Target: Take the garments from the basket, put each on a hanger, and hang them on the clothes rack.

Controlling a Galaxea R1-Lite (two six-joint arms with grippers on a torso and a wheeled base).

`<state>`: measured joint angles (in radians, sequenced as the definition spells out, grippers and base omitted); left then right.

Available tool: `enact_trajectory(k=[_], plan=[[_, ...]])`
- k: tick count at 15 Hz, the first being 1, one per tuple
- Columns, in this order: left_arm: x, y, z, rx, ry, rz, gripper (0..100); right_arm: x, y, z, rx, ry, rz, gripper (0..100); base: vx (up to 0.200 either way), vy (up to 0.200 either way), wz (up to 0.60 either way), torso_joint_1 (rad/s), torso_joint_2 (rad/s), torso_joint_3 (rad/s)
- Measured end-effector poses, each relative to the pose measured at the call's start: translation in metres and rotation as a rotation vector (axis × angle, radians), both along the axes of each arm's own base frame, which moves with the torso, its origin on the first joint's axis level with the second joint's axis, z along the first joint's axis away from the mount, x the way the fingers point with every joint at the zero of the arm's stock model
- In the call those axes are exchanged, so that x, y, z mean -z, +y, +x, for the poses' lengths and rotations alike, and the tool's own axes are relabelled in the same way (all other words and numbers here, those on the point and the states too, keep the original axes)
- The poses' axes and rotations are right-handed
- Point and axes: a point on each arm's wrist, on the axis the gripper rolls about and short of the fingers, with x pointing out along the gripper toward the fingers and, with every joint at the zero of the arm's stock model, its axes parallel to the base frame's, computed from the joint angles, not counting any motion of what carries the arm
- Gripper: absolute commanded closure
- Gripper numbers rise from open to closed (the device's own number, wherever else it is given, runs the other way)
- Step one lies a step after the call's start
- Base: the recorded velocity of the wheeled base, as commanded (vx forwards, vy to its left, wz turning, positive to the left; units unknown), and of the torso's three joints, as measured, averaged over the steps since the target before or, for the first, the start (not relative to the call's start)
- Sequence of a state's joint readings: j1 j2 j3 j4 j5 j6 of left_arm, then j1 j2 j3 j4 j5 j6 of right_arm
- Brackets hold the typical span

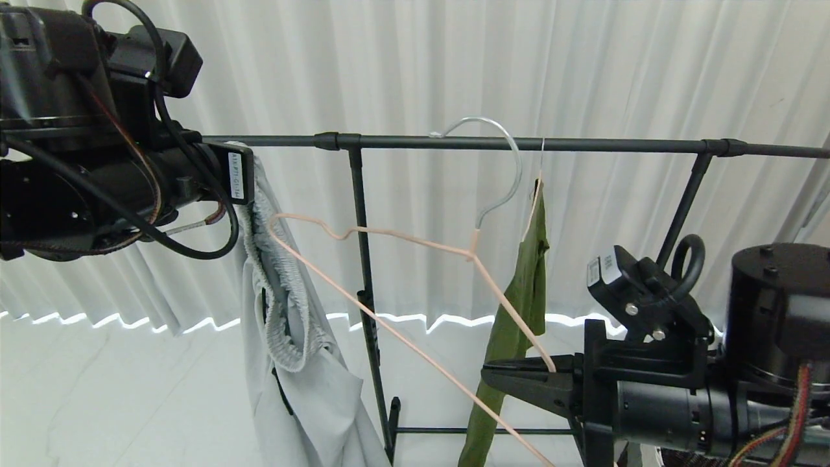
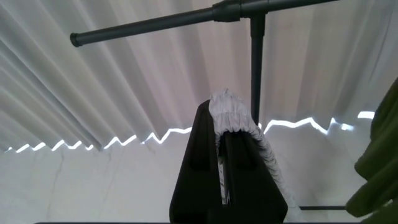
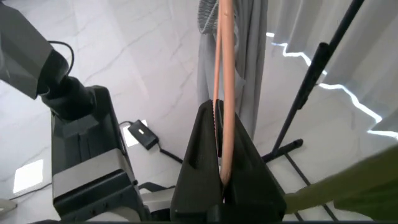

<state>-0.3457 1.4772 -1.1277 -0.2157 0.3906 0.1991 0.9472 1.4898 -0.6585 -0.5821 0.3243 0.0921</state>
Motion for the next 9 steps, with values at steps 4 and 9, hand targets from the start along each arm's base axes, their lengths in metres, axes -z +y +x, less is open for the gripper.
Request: enact_trajectory(k=[4, 9], plan=[[0.0, -0.004, -0.004, 0.004, -0.002, 0.002, 100, -0.005, 0.017, 0.014, 0.017, 0.016, 0.019, 100, 0.0, 0.0, 0.0, 0.0, 0.0, 0.0], [-0.003, -0.01, -0.01, -0.027, -0.014, 0.008, 100, -0.012, 0.034, 0.038, 0.069, 0.01, 0.09, 100, 0.0, 0.0, 0.0, 0.0, 0.0, 0.0]])
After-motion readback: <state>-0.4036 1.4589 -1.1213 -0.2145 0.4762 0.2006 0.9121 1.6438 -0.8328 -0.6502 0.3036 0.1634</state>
